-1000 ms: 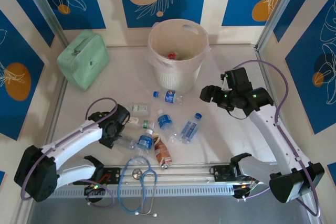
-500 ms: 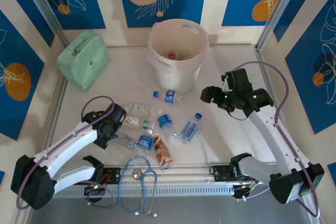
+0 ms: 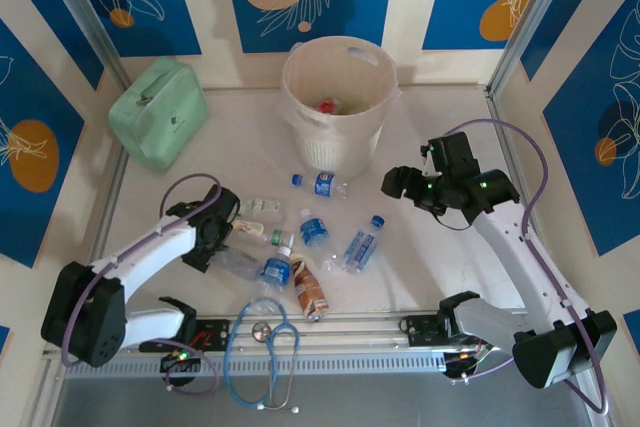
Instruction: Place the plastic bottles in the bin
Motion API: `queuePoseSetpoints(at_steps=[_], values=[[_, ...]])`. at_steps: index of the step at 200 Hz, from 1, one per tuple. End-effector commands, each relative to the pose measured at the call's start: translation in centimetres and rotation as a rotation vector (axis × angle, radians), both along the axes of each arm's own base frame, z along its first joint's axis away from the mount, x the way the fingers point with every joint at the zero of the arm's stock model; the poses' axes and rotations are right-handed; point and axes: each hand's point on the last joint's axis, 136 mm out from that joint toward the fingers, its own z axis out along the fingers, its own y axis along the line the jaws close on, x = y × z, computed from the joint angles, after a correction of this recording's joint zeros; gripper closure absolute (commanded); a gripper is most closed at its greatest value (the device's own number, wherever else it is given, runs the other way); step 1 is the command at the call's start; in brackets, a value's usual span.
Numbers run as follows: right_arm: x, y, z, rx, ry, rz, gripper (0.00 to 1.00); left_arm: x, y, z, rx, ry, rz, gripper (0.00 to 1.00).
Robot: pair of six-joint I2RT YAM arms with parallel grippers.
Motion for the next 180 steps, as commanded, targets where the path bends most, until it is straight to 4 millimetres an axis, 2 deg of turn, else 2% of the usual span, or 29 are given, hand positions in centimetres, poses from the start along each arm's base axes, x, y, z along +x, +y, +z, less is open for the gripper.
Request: queuePoseSetpoints(at_steps=[1, 49, 72, 127, 161, 180], values=[[-0.4, 0.0, 0.3, 0.019, 0.003, 0.0, 0.19, -0.1, 0.1, -1.3, -0.003, 0.043, -0.006, 0.23], [-0.4, -0.1, 0.2, 0.017, 0.004, -0.004, 0.21, -0.6, 0.2, -2.5, 0.003, 0.106, -0.003, 0.31], [-0.3, -0.1, 0.3, 0.018, 0.001, -0.006, 0.21, -1.0, 0.4, -2.2, 0.007, 0.112, -0.004, 0.34], [0.0, -0.3, 0.8, 0.022, -0.012, -0.014, 0.21, -0.8, 1.5, 1.3, 0.061, 0.052, -0.036, 0.44], [0.0, -0.4, 1.0, 0.023, -0.016, -0.016, 0.21, -0.9, 1.6, 2.5, 0.061, 0.038, -0.051, 0.47], [0.0, -0.6, 1.2, 0.022, -0.019, -0.021, 0.21, 0.0, 1.5, 5.1, 0.069, -0.001, -0.091, 0.48]])
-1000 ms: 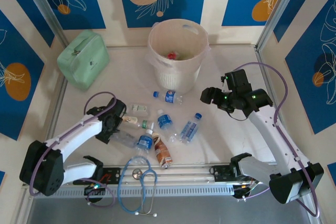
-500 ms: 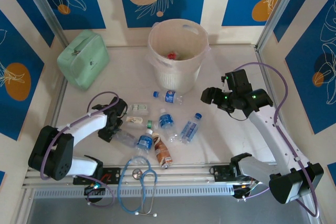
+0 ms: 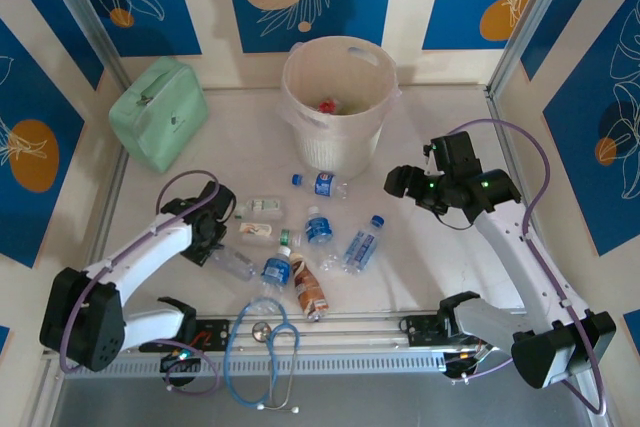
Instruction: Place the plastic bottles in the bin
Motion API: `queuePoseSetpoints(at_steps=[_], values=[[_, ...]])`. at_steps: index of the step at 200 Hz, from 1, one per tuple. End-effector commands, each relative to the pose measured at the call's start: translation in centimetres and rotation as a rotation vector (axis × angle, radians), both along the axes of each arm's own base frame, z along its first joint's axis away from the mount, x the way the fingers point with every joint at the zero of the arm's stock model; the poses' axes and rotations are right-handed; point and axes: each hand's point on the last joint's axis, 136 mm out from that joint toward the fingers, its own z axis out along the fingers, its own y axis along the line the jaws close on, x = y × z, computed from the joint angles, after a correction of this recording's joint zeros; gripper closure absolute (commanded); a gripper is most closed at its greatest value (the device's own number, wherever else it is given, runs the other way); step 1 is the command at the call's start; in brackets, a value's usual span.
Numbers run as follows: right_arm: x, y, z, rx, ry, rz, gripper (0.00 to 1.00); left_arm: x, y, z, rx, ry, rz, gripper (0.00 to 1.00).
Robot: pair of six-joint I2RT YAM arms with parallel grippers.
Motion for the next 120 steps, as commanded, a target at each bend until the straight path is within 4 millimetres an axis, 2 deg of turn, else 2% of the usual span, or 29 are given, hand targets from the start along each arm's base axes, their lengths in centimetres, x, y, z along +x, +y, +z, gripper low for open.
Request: queuePoseSetpoints(at_steps=[1, 18, 32, 38, 52, 71, 89, 120], values=[[-0.3, 0.0, 1.2, 0.022, -0.019, 0.0, 0.21, 0.6, 0.7, 3.3, 0.036, -0.031, -0.043, 0.48], [-0.2, -0.3, 1.3, 0.028, -0.026, -0.006, 0.21, 3.2, 0.1, 8.2, 0.038, -0.16, -0.131, 0.49], [-0.1, -0.3, 1.1, 0.042, -0.02, -0.012, 0.22, 6.2, -0.8, 14.1, 0.041, -0.309, -0.217, 0.51], [0.0, -0.3, 1.0, 0.047, -0.017, -0.014, 0.22, 7.7, -1.3, 17.2, 0.044, -0.38, -0.253, 0.51], [0.1, -0.2, 0.8, 0.055, -0.011, -0.014, 0.22, 10.1, -2.4, 23.4, 0.046, -0.497, -0.315, 0.51], [0.1, -0.1, 0.7, 0.064, -0.01, -0.014, 0.22, 13.0, -4.5, 30.2, -0.001, -0.651, -0.381, 0.51], [0.1, -0.1, 0.9, 0.066, -0.017, -0.015, 0.22, 15.7, -7.1, 34.5, -0.076, -0.766, -0.428, 0.51], [0.3, -0.3, 1.3, 0.058, -0.025, -0.015, 0.22, 20.6, -11.5, 38.8, -0.198, -0.958, -0.45, 0.51]])
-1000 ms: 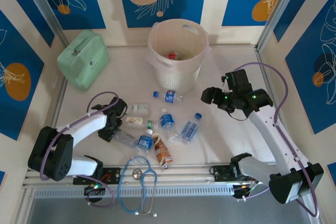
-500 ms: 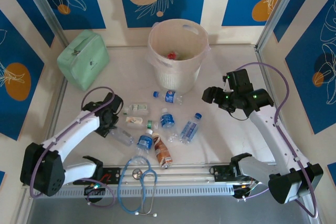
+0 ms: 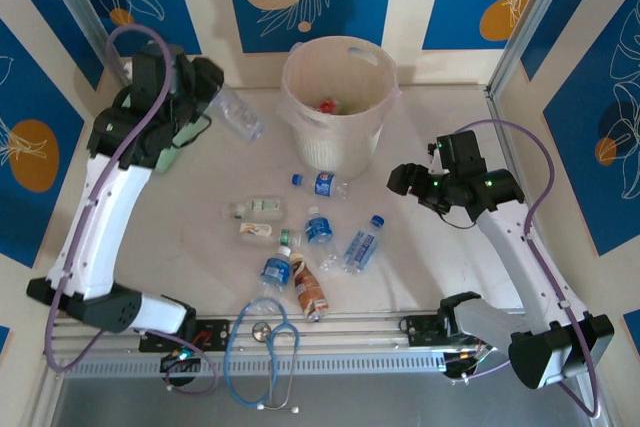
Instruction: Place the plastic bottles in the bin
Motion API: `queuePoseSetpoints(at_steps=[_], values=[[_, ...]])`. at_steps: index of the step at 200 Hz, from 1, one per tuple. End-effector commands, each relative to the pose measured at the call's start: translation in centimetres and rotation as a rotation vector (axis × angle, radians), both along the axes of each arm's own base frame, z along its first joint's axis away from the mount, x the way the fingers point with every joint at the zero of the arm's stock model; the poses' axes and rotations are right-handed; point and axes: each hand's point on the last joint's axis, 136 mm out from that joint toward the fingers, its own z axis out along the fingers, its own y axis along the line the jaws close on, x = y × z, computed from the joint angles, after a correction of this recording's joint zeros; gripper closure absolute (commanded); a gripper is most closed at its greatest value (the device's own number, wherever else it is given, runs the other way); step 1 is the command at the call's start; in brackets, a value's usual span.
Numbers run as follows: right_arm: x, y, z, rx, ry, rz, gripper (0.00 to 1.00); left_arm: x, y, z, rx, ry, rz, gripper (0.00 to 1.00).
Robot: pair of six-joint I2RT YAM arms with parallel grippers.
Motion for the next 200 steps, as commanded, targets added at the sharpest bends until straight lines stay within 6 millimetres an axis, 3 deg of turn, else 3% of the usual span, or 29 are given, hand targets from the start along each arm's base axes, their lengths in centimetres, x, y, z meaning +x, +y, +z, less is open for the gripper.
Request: queuePoseSetpoints(at_steps=[1, 47, 84, 108, 132, 155, 178, 200], values=[[0.1, 0.2, 1.1, 0.027, -0.03, 0.005, 0.22, 3.8, -3.9, 0.7, -0.04, -0.07, -0.098, 0.51], [-0.5, 0.1, 1.2, 0.03, -0.027, -0.002, 0.22, 9.9, -9.5, 3.5, -0.196, -0.228, -0.169, 0.5], [-1.3, -0.2, 0.9, 0.032, -0.024, -0.014, 0.22, 13.0, -13.7, 4.6, -0.284, -0.301, -0.244, 0.5], [-1.6, -0.4, 0.8, 0.03, -0.024, -0.019, 0.23, 14.7, -15.4, 3.2, -0.301, -0.256, -0.266, 0.49], [-1.7, -0.4, 0.9, 0.029, -0.026, -0.02, 0.23, 16.0, -17.1, -0.1, -0.324, -0.163, -0.296, 0.48], [-1.9, -0.5, 0.9, 0.028, -0.029, -0.02, 0.23, 16.1, -18.3, -2.7, -0.304, -0.095, -0.317, 0.47], [-1.9, -0.5, 0.6, 0.027, -0.023, -0.021, 0.23, 16.0, -19.2, -4.5, -0.292, -0.045, -0.33, 0.38], [-2.0, -0.6, 0.5, 0.021, -0.019, -0.024, 0.22, 15.6, -19.8, -4.9, -0.275, -0.03, -0.347, 0.29]])
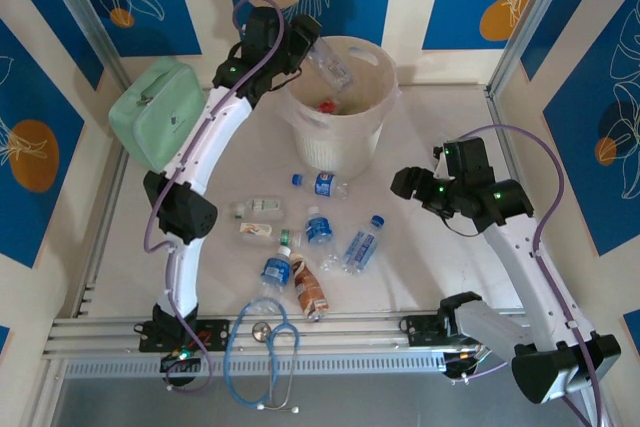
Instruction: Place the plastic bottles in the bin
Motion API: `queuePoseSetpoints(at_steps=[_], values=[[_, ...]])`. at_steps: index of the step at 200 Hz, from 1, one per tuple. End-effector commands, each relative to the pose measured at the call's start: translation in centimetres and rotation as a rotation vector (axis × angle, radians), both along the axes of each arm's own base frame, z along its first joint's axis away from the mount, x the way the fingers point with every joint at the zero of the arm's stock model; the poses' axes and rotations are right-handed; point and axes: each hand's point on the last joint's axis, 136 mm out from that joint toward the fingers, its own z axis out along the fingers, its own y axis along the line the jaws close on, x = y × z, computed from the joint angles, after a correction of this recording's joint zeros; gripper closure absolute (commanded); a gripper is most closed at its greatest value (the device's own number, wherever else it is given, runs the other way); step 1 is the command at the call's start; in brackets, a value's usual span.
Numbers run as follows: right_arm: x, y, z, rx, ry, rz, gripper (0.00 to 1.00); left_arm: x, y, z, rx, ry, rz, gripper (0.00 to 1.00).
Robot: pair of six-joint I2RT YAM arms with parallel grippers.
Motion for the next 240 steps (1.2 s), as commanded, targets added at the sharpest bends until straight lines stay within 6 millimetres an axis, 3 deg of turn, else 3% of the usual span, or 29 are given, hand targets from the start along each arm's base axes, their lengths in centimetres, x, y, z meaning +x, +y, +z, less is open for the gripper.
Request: queuePoseSetpoints(at_steps=[1, 33, 67, 102, 128, 160, 175, 212, 240], values=[[-0.8, -0.3, -0.6, 0.001, 0.026, -0.011, 0.22, -1.3, -1.4, 0.7, -0.001, 0.002, -0.052, 0.29], [-0.8, -0.3, -0.7, 0.001, 0.033, -0.013, 0.22, -1.9, -1.2, 1.7, 0.01, -0.017, -0.05, 0.27], [-1.1, -0.1, -1.5, -0.005, 0.065, -0.026, 0.19, -3.3, -0.3, 5.6, 0.002, -0.104, -0.049, 0.26], [-1.9, 1.9, -3.9, -0.016, 0.136, -0.002, 0.16, -6.4, 1.0, 9.6, 0.055, -0.192, -0.071, 0.27], [-2.5, 3.4, -5.7, -0.051, 0.184, -0.003, 0.15, -9.4, 2.7, 10.8, 0.171, -0.237, -0.084, 0.27], [-3.0, 4.3, -8.5, -0.065, 0.278, -0.05, 0.14, -13.4, 6.0, 8.0, 0.322, -0.238, -0.078, 0.27], [-3.1, 4.9, -9.8, -0.062, 0.312, -0.057, 0.14, -15.6, 7.9, 5.2, 0.383, -0.211, -0.074, 0.26], [-3.4, 5.7, -12.0, -0.105, 0.39, -0.065, 0.14, -20.8, 11.7, -4.0, 0.522, -0.043, -0.1, 0.26], [-3.2, 6.4, -13.1, -0.146, 0.434, -0.053, 0.12, -24.1, 13.9, -8.8, 0.58, 0.067, -0.118, 0.25]])
